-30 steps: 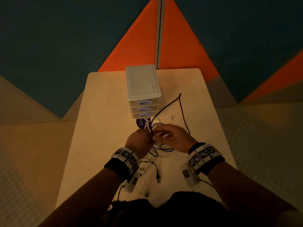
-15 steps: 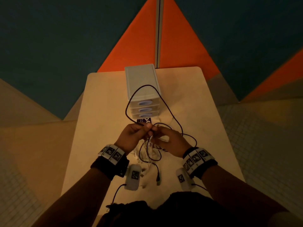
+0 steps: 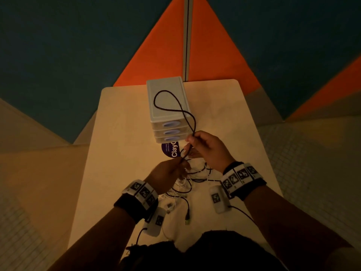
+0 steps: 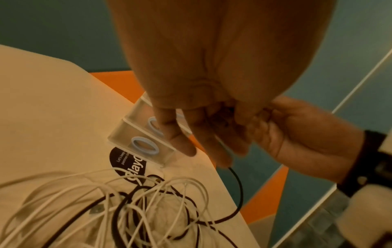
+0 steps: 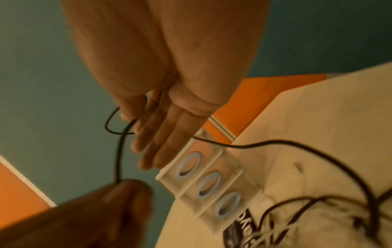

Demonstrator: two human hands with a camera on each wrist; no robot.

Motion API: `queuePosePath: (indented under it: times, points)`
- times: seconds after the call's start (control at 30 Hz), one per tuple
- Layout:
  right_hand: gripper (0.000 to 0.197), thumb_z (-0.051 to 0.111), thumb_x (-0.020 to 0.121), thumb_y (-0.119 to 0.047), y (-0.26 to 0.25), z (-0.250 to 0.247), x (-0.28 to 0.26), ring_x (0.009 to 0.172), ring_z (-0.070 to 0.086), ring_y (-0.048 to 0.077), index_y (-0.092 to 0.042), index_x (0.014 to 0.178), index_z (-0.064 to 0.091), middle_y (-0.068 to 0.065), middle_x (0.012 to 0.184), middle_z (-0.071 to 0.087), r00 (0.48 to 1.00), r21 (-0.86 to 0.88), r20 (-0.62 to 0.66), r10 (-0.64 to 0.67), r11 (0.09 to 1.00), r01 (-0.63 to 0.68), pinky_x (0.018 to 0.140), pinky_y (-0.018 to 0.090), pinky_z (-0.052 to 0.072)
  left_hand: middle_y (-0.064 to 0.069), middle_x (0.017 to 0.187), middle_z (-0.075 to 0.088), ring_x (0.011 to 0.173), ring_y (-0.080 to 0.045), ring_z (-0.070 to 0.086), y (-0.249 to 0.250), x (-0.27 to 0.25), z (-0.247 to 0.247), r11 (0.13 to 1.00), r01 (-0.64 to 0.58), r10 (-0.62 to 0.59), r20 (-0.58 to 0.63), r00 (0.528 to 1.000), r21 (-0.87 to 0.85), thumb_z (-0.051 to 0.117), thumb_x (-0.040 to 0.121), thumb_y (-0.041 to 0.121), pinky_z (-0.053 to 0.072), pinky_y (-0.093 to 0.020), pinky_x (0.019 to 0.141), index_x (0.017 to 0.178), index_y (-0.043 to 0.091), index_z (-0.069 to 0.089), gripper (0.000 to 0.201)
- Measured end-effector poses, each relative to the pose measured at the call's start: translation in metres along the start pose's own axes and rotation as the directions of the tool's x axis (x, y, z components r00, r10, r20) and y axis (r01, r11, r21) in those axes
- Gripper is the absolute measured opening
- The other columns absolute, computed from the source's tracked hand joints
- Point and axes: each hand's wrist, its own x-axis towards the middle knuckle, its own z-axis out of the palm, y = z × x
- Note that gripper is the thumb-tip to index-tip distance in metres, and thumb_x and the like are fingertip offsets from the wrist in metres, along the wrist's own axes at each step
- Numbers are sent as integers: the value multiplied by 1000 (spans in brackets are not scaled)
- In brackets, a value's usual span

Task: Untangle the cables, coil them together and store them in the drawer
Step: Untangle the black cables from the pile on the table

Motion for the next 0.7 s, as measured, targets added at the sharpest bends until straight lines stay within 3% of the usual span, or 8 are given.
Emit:
queuePosePath:
  times: [0.07, 0.17, 0.3, 0.37, 0.43, 0.5, 0.63, 0.7]
  points:
    - [27, 50, 105, -34, 6, -13, 0, 79, 74, 21, -15, 104, 68, 6, 90, 75, 995, -91, -100, -15, 996, 6, 73, 32, 60, 17, 76, 61, 64, -1, 53, 9, -4, -11, 999, -33, 37, -99, 994, 37, 39, 106, 35, 48, -36, 66, 104, 23, 65, 28]
    - [18, 53, 103, -39, 33, -41, -1, 76, 69, 16, -27, 109, 66, 3, 90, 71, 956, -265, -289, 44, 956, -124, 71, 33, 56, 21, 93, 66, 86, 8, 59, 24, -13, -35, 985, -137, 160, -258, 953, 105, 40, 106, 37, 44, -22, 82, 106, 24, 63, 26]
    - [48, 74, 88, -23, 72, -64, -3, 94, 65, 22, -33, 131, 54, 1, 120, 60, 944, -631, -97, 316, 714, -304, 85, 33, 52, 15, 75, 61, 68, 3, 51, 33, -25, -62, 976, -198, 216, -387, 897, 86, 41, 106, 40, 40, -20, 69, 83, 16, 64, 40]
    - [27, 74, 90, -26, 82, -63, -5, 98, 65, 22, -32, 114, 64, 3, 120, 63, 941, -722, -2, 337, 651, -235, 88, 31, 50, 2, 65, 57, 61, -7, 48, 32, -32, -70, 976, -214, 206, -451, 869, 34, 37, 101, 53, 39, -26, 67, 66, 14, 63, 59]
    - [4, 69, 95, -27, 84, -63, -4, 96, 69, 24, -24, 97, 71, 6, 109, 72, 941, -689, -2, 339, 681, -247, 82, 31, 53, -2, 54, 55, 53, -8, 48, 30, -36, -74, 980, -201, 176, -529, 830, 11, 41, 98, 53, 42, -26, 69, 50, 15, 57, 64]
    - [14, 60, 100, -19, 82, -66, -2, 85, 72, 28, -16, 93, 71, 13, 98, 75, 936, -482, -55, 348, 812, -330, 74, 33, 58, -3, 49, 52, 50, -13, 48, 25, -39, -74, 986, -164, 158, -549, 821, 38, 48, 96, 51, 44, -31, 70, 47, 16, 53, 61]
    - [25, 48, 106, -15, 64, -82, -2, 67, 69, 20, -14, 94, 70, 8, 77, 70, 961, -183, -187, 205, 954, -239, 68, 32, 58, -17, 55, 49, 61, -32, 55, 10, -44, -69, 995, 9, 42, -502, 864, 99, 46, 90, 66, 44, -36, 66, 64, 18, 61, 57]
    - [27, 47, 107, -21, 53, -88, -2, 61, 66, 18, -14, 96, 71, 2, 70, 67, 966, -137, -214, 145, 975, -177, 65, 33, 58, -18, 60, 52, 62, -25, 56, 7, -45, -64, 993, 76, -27, -470, 882, 86, 39, 88, 74, 41, -33, 65, 66, 17, 60, 65]
